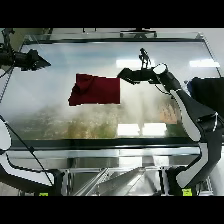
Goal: Fold the shirts.
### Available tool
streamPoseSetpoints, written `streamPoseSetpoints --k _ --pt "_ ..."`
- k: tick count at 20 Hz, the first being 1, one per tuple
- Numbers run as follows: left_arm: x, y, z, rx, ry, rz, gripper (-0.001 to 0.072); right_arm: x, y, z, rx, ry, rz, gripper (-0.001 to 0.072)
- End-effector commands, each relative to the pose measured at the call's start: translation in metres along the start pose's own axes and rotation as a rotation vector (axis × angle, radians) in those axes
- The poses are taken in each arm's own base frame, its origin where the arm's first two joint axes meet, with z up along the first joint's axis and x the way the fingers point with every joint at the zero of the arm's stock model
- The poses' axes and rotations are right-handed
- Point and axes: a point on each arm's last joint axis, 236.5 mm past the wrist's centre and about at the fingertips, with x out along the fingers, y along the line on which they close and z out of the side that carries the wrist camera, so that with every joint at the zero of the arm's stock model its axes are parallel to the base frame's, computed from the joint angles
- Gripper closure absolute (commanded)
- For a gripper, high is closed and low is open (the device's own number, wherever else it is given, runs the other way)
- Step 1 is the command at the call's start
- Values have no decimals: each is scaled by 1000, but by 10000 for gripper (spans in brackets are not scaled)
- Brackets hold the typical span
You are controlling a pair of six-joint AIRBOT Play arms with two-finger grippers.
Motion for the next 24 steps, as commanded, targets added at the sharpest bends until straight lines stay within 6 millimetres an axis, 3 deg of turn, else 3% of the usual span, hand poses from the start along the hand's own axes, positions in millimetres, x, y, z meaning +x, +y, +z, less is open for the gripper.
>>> streamPoseSetpoints --k 1,6,9,11,12,13,15,16,19,21,24 --pt "8 -11 -1 38 9 -11 705 15 -54 -44 115 170 -105 169" --pt "15 -22 -2 82 20 -24 705 69 -41 -72 162 197 -10 172" --pt "15 -22 -2 82 20 -25 705 84 -28 -82 171 203 34 210" --pt "15 -21 -2 81 19 -23 705 86 -11 -73 155 170 97 212" --pt "15 -22 -2 81 20 -24 705 85 -1 -66 144 149 137 271" --pt "15 -22 -2 81 20 -24 705 83 9 -59 127 128 172 458" --pt "15 -22 -2 82 20 -24 706 78 26 -45 101 94 222 675" --pt "15 -22 -2 82 20 -24 705 74 34 -39 84 84 234 697" --pt "15 -20 -4 82 26 -18 705 35 70 -10 46 18 272 699" --pt "15 -21 -8 82 44 -23 705 -16 89 16 15 -42 239 701" --pt "15 -23 -16 80 76 -34 706 -115 77 31 26 -79 11 701"
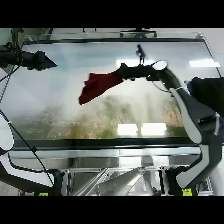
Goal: Fold the shirts.
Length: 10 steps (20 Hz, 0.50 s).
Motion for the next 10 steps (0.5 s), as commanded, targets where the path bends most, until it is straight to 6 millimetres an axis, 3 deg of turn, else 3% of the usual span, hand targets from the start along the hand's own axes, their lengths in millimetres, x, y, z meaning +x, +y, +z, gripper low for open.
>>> streamPoseSetpoints --k 1,4,7,9,10 --pt "0 -4 -7 -1 31 -17 706 -113 8 12 12 -38 -252 701" --pt "3 -10 -11 -7 48 -29 705 -225 28 7 -5 -123 -411 700" --pt "11 -24 -18 9 89 -49 705 -319 56 13 -49 -329 -480 700" --pt "19 -38 -24 31 120 -68 706 -372 55 20 -54 -454 -539 700" --pt "23 -44 -25 34 130 -75 705 -395 43 25 -43 -499 -576 700"
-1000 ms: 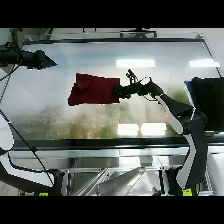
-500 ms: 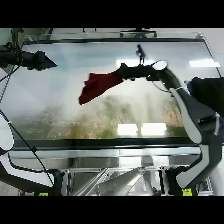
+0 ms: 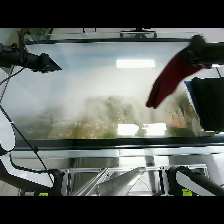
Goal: Fold the shirts.
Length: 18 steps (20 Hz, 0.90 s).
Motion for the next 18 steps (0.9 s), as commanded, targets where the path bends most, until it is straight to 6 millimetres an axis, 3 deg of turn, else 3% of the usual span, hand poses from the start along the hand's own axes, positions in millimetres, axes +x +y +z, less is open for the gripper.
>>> streamPoseSetpoints --k 1,3,5,7,9,11,13,14,16,18 --pt "15 -22 -7 21 48 -29 705 -69 -63 30 37 -162 -177 700" --pt "24 -37 -10 28 68 -44 705 -74 -113 50 37 -202 -253 699" --pt "35 -52 -12 45 85 -59 705 -70 -155 92 44 -322 -232 700" --pt "44 -66 -13 60 92 -71 706 -79 -155 154 24 -538 -30 699" --pt "53 -78 -9 77 78 -78 705 -109 -151 204 0 -710 137 699" --pt "59 -86 -2 75 49 -80 705 -119 -177 223 -6 -721 97 699" --pt "64 -92 4 85 26 -83 705 -107 -221 212 49 -636 3 699" --pt "66 -95 4 91 26 -86 705 -94 -251 195 106 -562 -57 700" --pt "70 -102 1 102 36 -92 705 -65 -307 136 290 -360 -166 700" --pt "72 -107 -1 109 44 -98 706 -41 -338 65 407 -129 -236 699"
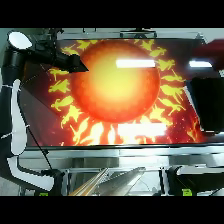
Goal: Fold the shirts.
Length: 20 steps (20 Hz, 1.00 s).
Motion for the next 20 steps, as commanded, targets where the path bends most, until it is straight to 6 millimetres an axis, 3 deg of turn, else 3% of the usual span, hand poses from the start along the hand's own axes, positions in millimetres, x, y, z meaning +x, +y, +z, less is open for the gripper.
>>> streamPoseSetpoints --k 1,5,8,10,12,13,14,15,18,20 --pt "6 -7 0 13 1 -2 705 -7 -85 -105 181 352 -216 699" --pt "6 -7 0 15 3 -1 705 -42 -144 -176 400 405 -436 698" --pt "6 -7 0 24 5 0 705 -60 -188 -227 409 527 -585 697" --pt "7 -7 -2 25 13 -2 705 -71 -209 -238 350 576 -660 697" --pt "7 -7 -3 25 14 -2 705 -77 -215 -240 328 594 -690 694" --pt "7 -7 -3 25 14 -3 705 -79 -213 -243 335 611 -687 626" --pt "7 -7 -3 25 14 -3 705 -81 -210 -247 342 628 -683 340" --pt "7 -7 -3 25 14 -3 706 -83 -208 -251 350 650 -681 1" --pt "7 -7 -2 25 13 -2 705 -84 -195 -253 373 672 -649 4" --pt "6 -7 -2 25 12 -2 706 -75 -169 -237 393 627 -566 5"
